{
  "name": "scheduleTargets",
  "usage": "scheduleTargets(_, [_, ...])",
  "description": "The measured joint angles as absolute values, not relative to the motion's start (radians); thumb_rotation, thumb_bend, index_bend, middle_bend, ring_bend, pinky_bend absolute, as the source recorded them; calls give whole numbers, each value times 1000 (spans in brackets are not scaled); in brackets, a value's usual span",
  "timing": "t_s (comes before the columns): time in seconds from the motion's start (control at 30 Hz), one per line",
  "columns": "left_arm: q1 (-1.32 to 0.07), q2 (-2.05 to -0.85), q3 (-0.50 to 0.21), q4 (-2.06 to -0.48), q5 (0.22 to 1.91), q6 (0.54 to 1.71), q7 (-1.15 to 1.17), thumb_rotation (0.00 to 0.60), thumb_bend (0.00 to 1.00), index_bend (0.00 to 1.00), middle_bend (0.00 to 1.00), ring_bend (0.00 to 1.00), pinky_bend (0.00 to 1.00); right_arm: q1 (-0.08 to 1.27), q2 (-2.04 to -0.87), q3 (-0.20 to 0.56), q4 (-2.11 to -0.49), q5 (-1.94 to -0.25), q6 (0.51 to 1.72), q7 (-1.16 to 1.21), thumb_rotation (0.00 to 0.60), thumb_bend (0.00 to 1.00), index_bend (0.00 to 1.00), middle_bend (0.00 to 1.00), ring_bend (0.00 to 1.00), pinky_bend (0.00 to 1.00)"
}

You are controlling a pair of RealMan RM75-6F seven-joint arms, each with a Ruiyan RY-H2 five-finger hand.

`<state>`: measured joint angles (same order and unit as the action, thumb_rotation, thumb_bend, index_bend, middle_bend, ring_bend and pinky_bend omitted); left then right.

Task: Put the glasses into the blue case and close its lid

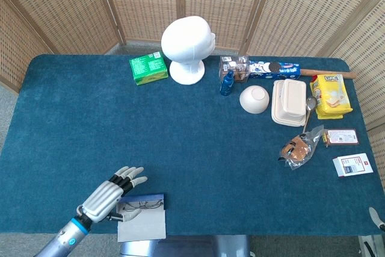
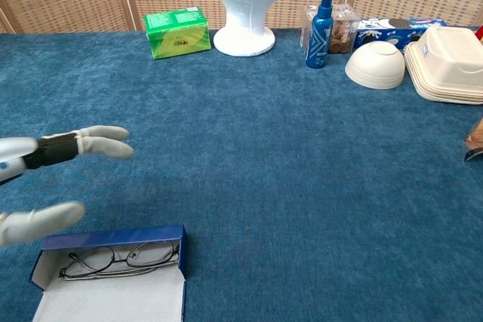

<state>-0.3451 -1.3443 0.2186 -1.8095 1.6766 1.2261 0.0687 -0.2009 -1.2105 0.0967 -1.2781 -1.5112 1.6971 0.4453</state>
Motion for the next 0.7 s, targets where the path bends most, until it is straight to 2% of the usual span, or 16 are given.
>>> scheduleTargets(0.1, [-291, -1348, 261, -1768, 1732, 1286, 95, 448, 240, 112, 0, 0, 0, -183, -1209, 95, -1290, -1524, 1683, 433, 569, 241, 0, 125, 0, 169])
scheduleTargets(0.23, [-227, -1349, 287, -1730, 1774, 1363, 147, 573, 240, 116, 0, 0, 0, -154, -1210, 87, -1303, -1545, 1657, 412, 570, 240, 0, 125, 0, 170])
scheduleTargets(0.33, [-182, -1357, 300, -1686, 1810, 1421, 186, 600, 241, 132, 0, 0, 0, -139, -1211, 84, -1308, -1557, 1651, 406, 567, 238, 0, 125, 0, 169])
scheduleTargets(0.7, [-59, -1416, 337, -1495, 1917, 1556, 245, 600, 241, 197, 13, 0, 0, -117, -1207, 67, -1307, -1590, 1657, 409, 568, 233, 0, 125, 0, 169])
